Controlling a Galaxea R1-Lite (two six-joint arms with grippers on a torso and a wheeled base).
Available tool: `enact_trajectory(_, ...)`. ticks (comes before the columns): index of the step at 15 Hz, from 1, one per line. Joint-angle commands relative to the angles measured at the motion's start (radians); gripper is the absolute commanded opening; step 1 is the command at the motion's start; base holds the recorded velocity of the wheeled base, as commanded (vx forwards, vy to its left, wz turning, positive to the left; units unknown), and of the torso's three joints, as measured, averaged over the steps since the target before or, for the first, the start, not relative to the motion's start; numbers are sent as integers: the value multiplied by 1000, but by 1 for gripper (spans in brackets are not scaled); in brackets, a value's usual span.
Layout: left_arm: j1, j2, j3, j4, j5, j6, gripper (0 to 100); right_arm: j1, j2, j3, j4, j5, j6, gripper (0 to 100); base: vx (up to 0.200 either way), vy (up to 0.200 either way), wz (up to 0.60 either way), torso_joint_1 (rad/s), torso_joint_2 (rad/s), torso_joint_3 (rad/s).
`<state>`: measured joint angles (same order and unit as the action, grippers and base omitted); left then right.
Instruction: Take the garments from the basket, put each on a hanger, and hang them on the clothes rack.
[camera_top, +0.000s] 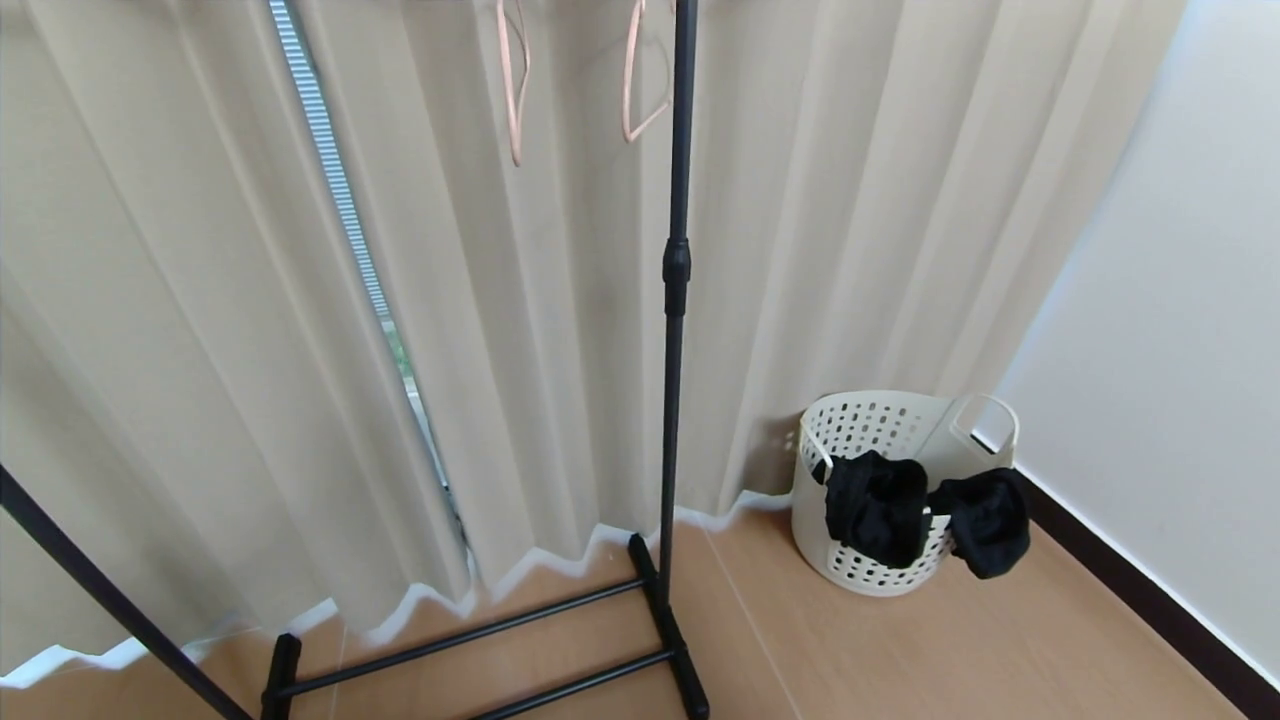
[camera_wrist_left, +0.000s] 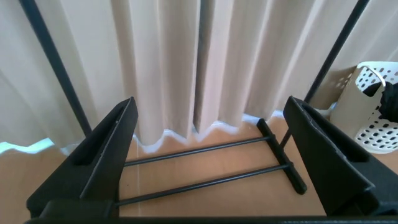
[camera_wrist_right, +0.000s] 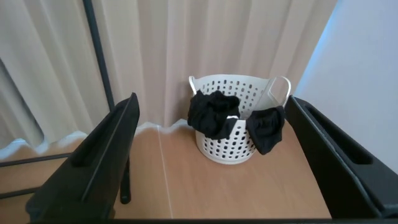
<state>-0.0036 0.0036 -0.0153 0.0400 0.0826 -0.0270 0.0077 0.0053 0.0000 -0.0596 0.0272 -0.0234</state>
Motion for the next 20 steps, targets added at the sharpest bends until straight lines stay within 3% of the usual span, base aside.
enact_trajectory(1,1,1,0,0,0,-1,100,2,1,0,0,0,-1,100,0,-200,0,7,2,2)
enact_trajectory(10,1,1,0,0,0,-2,100,2,2,0,0,0,-1,100,0,-200,0,2,3,1)
enact_trajectory(14,1,1,0,0,0,-4,100,2,2,0,0,0,-1,100,200,-200,-300,4,1,5)
enact_trajectory(20,1,1,0,0,0,-5,100,2,2,0,0,0,-1,100,200,0,-100,2,2,3)
